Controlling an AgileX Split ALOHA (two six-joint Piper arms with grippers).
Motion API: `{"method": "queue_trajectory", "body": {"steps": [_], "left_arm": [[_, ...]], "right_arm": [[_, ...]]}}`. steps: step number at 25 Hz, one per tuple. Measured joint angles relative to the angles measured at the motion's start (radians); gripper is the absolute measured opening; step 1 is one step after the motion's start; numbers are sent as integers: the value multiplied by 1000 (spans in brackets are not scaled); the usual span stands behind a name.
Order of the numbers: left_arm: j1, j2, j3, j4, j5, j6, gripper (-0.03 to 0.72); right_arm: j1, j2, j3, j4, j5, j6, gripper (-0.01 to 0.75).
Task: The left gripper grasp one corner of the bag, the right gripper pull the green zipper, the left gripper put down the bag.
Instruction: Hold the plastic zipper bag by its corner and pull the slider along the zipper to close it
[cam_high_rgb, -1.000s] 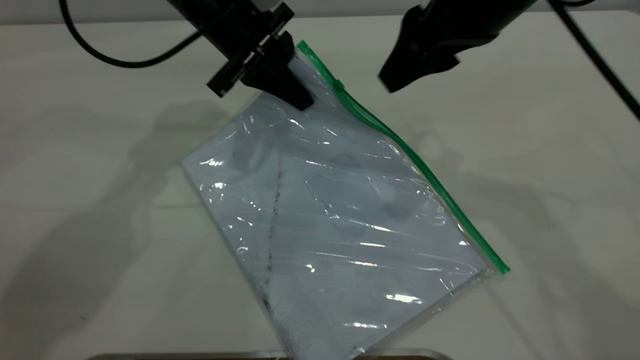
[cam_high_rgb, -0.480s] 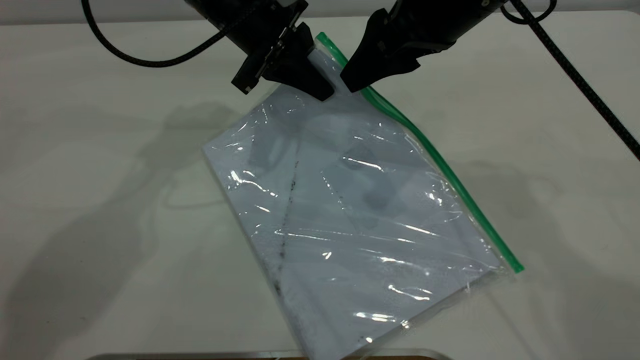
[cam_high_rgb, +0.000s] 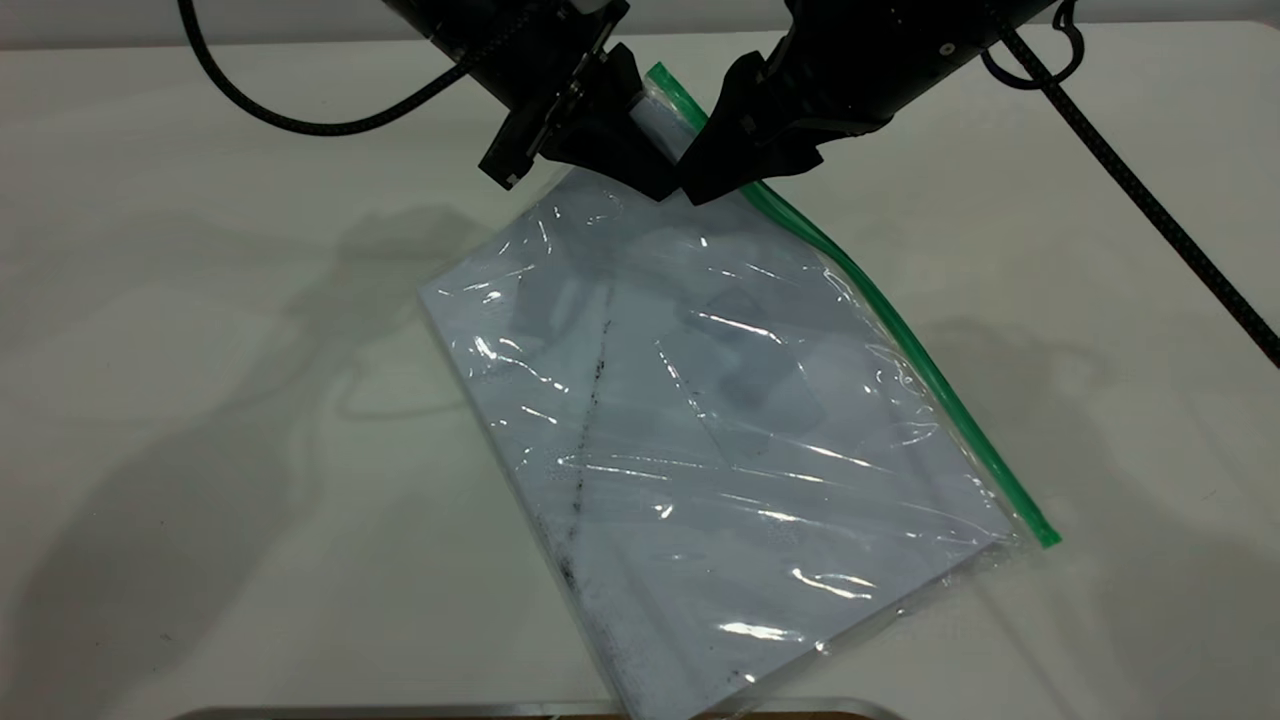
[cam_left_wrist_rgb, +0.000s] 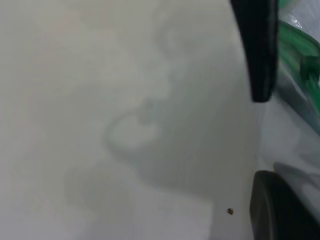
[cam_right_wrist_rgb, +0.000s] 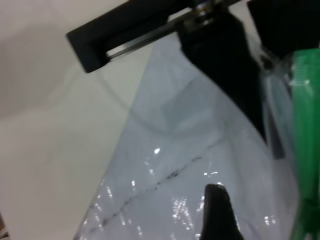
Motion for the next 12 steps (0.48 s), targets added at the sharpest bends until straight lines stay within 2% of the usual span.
{"method": "queue_trajectory", "body": {"steps": [3,6,12], "left_arm": [[-1,0,0,0,0,0,52],[-1,0,0,0,0,0,52],[-1,0,0,1,0,0,52]], "right_arm": [[0,0,0,3,-11,0,520],[0,0,0,9,-10,0,452],[0,0,0,10,-4,0,210]]}}
